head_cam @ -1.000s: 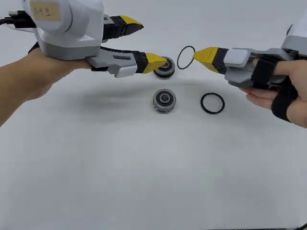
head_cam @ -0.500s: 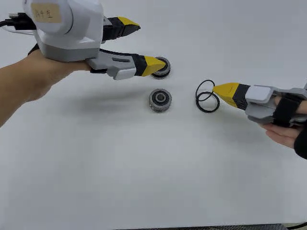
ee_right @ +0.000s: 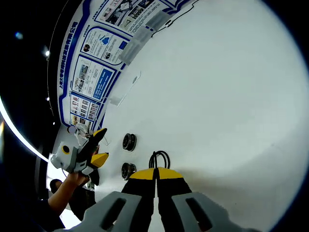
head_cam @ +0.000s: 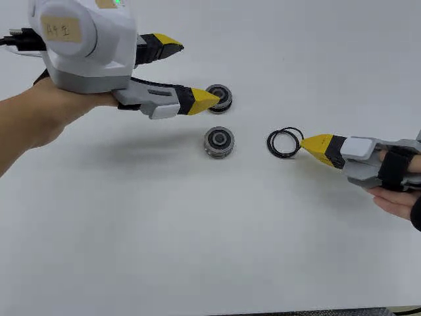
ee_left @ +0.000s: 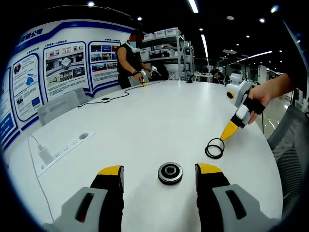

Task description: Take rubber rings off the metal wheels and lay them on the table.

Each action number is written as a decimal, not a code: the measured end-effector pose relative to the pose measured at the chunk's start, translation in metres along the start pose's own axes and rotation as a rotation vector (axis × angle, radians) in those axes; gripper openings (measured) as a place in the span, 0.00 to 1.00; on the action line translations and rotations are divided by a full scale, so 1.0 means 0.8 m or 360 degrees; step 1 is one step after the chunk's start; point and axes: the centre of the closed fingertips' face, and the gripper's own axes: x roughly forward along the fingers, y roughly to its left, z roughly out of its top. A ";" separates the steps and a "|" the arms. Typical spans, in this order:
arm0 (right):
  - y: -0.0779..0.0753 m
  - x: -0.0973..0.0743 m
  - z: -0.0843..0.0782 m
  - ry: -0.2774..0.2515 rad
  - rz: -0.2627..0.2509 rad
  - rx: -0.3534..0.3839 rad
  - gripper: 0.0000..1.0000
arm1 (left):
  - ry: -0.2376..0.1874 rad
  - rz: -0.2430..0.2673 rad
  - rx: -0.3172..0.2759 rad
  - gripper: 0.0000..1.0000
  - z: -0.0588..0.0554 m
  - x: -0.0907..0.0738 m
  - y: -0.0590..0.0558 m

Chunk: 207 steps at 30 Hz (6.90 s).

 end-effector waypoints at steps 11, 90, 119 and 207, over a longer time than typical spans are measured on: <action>-0.006 -0.006 -0.002 0.0028 -0.0071 -0.0128 0.10 | 0.0035 -0.0005 0.0013 0.61 -0.009 0.000 0.001; 0.094 0.111 0.025 0.0111 0.0466 -0.0547 0.42 | 0.0100 -0.0194 0.0052 0.14 -0.027 0.050 -0.027; 0.112 0.124 0.013 0.0164 0.0545 -0.0440 0.43 | 0.0099 -0.0202 0.0087 0.14 -0.027 0.050 -0.025; 0.091 0.133 0.030 0.0111 0.0292 -0.0243 0.00 | 0.0138 -0.0213 0.0174 0.12 -0.029 0.051 -0.024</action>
